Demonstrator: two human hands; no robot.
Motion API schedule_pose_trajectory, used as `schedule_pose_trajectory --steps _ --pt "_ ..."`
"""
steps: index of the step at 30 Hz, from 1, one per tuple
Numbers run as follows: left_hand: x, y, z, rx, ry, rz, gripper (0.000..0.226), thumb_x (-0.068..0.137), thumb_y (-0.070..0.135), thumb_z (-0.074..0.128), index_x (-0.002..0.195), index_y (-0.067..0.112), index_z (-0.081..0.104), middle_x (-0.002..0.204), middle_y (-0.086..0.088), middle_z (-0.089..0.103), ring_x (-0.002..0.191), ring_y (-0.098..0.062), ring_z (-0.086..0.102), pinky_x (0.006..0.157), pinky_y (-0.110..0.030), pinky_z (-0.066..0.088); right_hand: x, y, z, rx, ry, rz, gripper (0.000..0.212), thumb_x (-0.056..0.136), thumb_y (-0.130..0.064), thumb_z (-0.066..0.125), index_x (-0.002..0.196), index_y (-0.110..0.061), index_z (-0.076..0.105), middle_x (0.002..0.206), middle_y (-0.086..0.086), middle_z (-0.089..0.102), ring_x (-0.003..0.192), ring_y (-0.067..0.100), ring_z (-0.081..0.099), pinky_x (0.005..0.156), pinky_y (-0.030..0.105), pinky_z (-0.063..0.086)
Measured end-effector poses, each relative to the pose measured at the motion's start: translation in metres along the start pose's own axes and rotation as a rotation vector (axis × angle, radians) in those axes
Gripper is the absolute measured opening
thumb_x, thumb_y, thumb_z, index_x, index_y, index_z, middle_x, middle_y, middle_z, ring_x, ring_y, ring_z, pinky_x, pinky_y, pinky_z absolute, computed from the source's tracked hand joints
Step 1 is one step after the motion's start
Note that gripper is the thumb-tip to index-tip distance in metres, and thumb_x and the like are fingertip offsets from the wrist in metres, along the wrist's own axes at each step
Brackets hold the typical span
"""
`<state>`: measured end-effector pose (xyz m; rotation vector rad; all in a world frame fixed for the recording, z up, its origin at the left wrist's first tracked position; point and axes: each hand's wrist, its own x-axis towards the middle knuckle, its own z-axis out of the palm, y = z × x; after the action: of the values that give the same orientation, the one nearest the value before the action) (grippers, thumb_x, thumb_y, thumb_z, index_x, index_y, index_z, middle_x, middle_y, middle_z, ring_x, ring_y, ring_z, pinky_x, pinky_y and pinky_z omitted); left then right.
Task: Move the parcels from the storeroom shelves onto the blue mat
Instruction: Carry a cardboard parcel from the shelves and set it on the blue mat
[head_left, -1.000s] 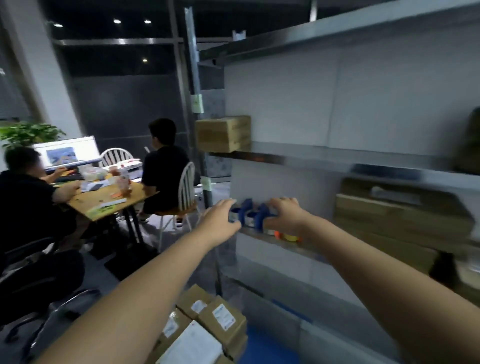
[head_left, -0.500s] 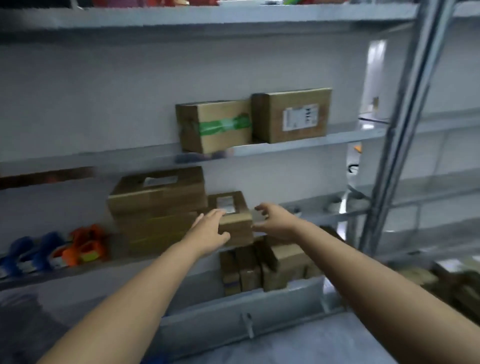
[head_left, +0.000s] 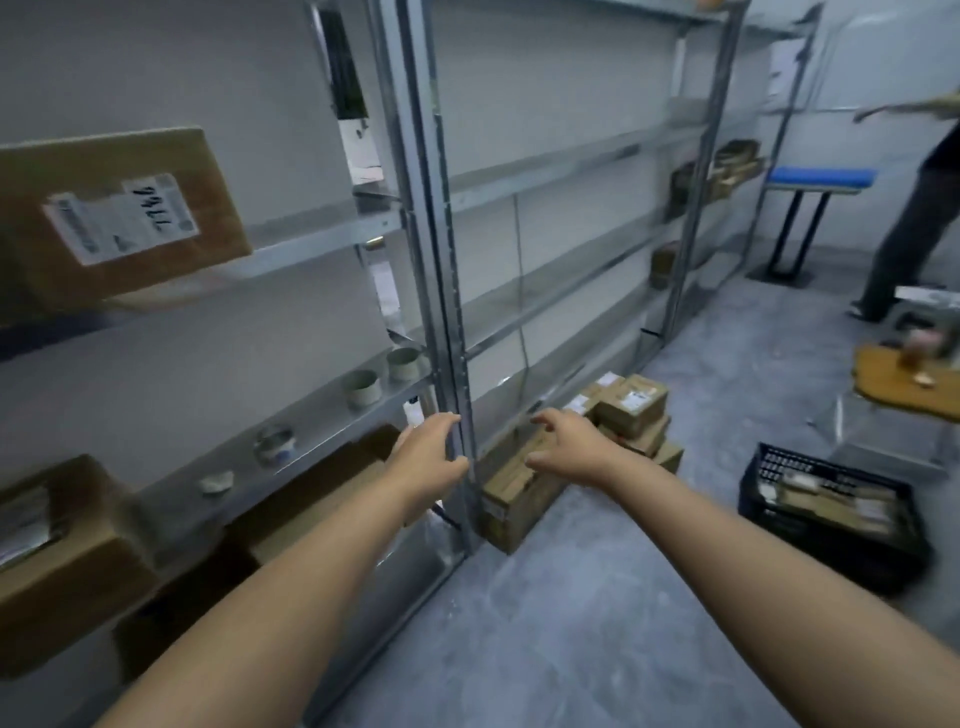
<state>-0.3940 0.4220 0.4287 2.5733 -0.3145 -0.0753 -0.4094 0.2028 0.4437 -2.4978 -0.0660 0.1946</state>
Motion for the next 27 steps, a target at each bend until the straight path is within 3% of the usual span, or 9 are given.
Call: schedule_pose_trajectory --steps 4,6,10,15,19,27 --pt "0.075 0.034 0.037 0.007 -0.087 0.097 0.064 0.089 0.033 0.058 0.148 0.027 0.031 0.154 0.005 0.033 0.145 -0.026 0.023 0.117 -0.050 0.025 0.030 0.063 -0.036 -0.005 0.048 0.140 0.067 0.074 -0.040 0.067 0.134 -0.017 0.048 0.129 0.008 0.047 0.123 0.027 0.044 0.104 0.044 0.042" --pt "0.119 0.052 0.054 0.026 -0.106 0.142 0.064 0.090 0.033 0.057 0.148 0.025 0.030 0.155 0.004 0.032 0.145 -0.024 0.024 0.120 -0.046 0.019 0.055 0.087 -0.055 0.007 0.067 0.177 0.060 0.069 -0.043 0.067 0.123 -0.020 0.052 0.120 0.008 0.049 0.117 0.025 0.046 0.101 0.043 0.044" --pt "0.208 0.083 0.082 0.005 -0.121 0.225 0.060 0.089 0.026 0.055 0.145 0.022 0.035 0.153 0.003 0.036 0.142 -0.016 0.030 0.119 -0.037 0.010 0.114 0.129 -0.094 -0.037 0.166 0.238 0.065 0.077 -0.032 0.071 0.137 -0.016 0.048 0.135 0.011 0.049 0.127 0.029 0.043 0.102 0.032 0.037" --pt "0.312 0.103 0.108 -0.020 -0.163 0.275 0.062 0.088 0.029 0.057 0.146 0.020 0.035 0.152 0.003 0.036 0.141 -0.016 0.031 0.118 -0.034 0.014 0.191 0.170 -0.136 -0.027 0.158 0.317 0.069 0.080 -0.031 0.071 0.141 -0.017 0.043 0.143 0.009 0.043 0.134 0.026 0.036 0.110 0.036 0.034" --pt "0.383 0.109 0.124 -0.014 -0.185 0.233 0.062 0.088 0.028 0.057 0.146 0.020 0.035 0.153 0.003 0.036 0.140 -0.020 0.031 0.117 -0.034 0.017 0.241 0.207 -0.157 -0.033 0.166 0.385 0.068 0.081 -0.034 0.070 0.141 -0.019 0.041 0.135 0.014 0.045 0.130 0.027 0.038 0.108 0.034 0.034" --pt "0.498 0.166 0.181 -0.010 -0.245 0.228 0.058 0.088 0.026 0.056 0.143 0.019 0.038 0.148 0.002 0.041 0.136 -0.022 0.036 0.116 -0.038 0.019 0.334 0.305 -0.214 0.021 0.167 0.420 0.072 0.082 -0.035 0.069 0.143 -0.015 0.037 0.140 0.010 0.044 0.132 0.027 0.036 0.107 0.037 0.034"
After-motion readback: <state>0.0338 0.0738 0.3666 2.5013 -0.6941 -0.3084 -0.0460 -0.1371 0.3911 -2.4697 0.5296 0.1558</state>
